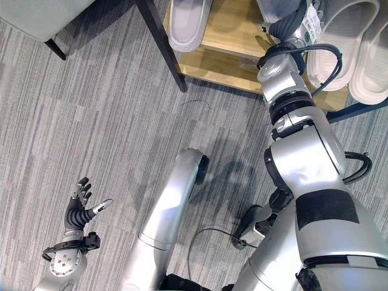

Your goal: Arrange the slippers neatly on the shoe rack.

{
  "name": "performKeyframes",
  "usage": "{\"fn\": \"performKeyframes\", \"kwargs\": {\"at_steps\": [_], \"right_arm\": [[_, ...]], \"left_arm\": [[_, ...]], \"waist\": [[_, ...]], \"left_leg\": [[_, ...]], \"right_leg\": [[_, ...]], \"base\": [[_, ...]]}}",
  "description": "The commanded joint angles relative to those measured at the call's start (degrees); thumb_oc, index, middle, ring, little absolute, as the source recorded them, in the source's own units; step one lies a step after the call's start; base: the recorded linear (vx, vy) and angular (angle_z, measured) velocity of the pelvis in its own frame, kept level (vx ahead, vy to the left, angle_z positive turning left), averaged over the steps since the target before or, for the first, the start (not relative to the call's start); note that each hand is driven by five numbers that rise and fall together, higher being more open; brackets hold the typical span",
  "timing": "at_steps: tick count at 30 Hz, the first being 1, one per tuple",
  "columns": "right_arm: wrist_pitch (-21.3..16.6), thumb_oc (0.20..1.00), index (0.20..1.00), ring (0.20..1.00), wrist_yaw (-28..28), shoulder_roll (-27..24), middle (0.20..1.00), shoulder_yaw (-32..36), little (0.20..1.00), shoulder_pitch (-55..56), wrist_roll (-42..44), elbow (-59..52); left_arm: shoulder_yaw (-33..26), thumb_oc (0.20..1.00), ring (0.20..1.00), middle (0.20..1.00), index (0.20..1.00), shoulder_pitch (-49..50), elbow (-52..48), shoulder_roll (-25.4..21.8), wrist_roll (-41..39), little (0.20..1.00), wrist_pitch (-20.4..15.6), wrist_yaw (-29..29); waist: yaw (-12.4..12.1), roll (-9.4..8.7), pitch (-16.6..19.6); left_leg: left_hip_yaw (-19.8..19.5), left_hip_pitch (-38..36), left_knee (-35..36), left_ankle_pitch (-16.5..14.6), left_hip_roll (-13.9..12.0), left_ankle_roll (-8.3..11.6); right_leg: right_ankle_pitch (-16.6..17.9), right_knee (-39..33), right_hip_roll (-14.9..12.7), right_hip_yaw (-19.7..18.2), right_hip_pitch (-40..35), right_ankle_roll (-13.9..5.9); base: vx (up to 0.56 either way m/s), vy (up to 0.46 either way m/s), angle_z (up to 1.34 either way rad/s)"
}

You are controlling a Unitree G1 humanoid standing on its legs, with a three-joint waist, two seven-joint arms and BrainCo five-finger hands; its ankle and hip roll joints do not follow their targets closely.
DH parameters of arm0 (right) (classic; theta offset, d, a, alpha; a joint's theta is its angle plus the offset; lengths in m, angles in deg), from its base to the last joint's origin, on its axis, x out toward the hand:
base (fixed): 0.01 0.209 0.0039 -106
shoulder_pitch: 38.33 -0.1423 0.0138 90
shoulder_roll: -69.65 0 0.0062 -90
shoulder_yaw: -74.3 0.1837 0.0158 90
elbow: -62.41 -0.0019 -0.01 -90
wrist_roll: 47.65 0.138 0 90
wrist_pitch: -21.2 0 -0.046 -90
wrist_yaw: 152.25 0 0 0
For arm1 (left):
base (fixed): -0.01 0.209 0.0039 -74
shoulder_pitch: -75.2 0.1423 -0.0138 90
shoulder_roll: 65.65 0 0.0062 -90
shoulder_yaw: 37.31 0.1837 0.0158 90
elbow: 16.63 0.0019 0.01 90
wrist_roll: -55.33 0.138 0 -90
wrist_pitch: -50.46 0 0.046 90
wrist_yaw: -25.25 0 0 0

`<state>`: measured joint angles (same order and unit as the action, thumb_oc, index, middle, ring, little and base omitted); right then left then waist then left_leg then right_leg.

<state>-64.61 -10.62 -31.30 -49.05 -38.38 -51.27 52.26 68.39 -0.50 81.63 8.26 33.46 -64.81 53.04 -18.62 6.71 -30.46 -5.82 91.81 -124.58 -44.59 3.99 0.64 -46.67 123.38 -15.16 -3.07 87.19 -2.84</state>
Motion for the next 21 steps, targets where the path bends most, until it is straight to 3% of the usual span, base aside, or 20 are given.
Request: {"fn": "performKeyframes", "kwargs": {"at_steps": [1, 8, 14, 15, 16, 21], "right_arm": [[1.6, 0.2, 0.2, 0.2, -0.1, -1.5, 0.2, -3.1, 0.2, -2.4, -6.7, 0.6], [4.8, 0.2, 0.2, 0.2, -3.2, -2.8, 0.2, -2.7, 0.2, 0.3, -12.2, 0.4], [1.5, 0.2, 0.2, 0.2, -6.9, -3.1, 0.2, 3.3, 0.2, 1.5, -5.0, -4.9], [-1.3, 0.529, 0.529, 0.529, -7.3, -2.8, 0.529, 6.2, 0.529, 2.1, 0.3, -7.3], [-1.9, 1.0, 1.0, 1.0, -7.5, -2.7, 1.0, 6.8, 1.0, 1.8, 1.7, -7.9], [-3.5, 1.0, 1.0, 1.0, -7.5, -2.0, 1.0, 7.6, 1.0, 2.6, 3.7, -10.5]], "left_arm": [[-0.4, 1.0, 1.0, 1.0, 1.0, -1.3, -1.6, -0.5, -1.4, 1.0, -1.5, 1.3], [0.1, 1.0, 1.0, 1.0, 1.0, -2.2, -1.1, 0.8, -0.9, 1.0, -1.4, 2.5], [0.4, 1.0, 1.0, 1.0, 1.0, -2.8, 1.0, 1.5, -0.5, 1.0, -2.3, 4.0], [0.7, 1.0, 1.0, 1.0, 1.0, -2.7, 2.0, 1.6, -0.7, 1.0, -2.6, 4.3], [0.7, 1.0, 1.0, 1.0, 1.0, -2.6, 2.2, 1.6, -0.8, 1.0, -2.8, 4.3], [0.5, 1.0, 1.0, 1.0, 1.0, -2.0, 3.0, 1.6, -1.4, 1.0, -2.9, 4.1]], "waist": [[-2.2, -0.54, 0.7], [-2.1, -0.53, 0.7], [-1.3, -1.02, 0.7], [-1.2, -1.1, 0.7], [-1.1, -1.22, 0.7], [-0.9, -1.7, 0.7]], "left_leg": [[-6.1, -1.9, -4.4, -4.5, 0.7, 4.54], [-6.0, -1.9, -4.3, -4.9, 0.5, 4.71], [-5.7, -1.9, -4.6, -5.0, 0.4, 4.97], [-5.6, -1.9, -4.6, -4.8, 0.5, 5.03], [-5.5, -1.9, -4.7, -4.8, 0.5, 5.05], [-5.3, -1.9, -4.7, -4.8, 0.4, 5.22]], "right_leg": [[16.0, 1.2, -0.8, -4.5, -1.1, 6.83], [16.0, 0.9, -0.7, -4.6, -0.9, 6.77], [15.9, 1.5, -0.2, -5.2, -0.4, 6.81], [15.9, 1.8, -0.2, -5.4, -0.5, 6.85], [15.9, 1.9, -0.2, -5.4, -0.4, 6.89], [15.9, 2.2, -0.1, -5.7, -0.4, 7.0]], "base": [[0.0, 0.0, 0.0], [0.0, 0.0, 0.0], [0.0, 0.0, 0.0], [0.0, 0.0, 0.0], [0.0, 0.0, 0.0], [0.0, 0.0, 0.0]]}}
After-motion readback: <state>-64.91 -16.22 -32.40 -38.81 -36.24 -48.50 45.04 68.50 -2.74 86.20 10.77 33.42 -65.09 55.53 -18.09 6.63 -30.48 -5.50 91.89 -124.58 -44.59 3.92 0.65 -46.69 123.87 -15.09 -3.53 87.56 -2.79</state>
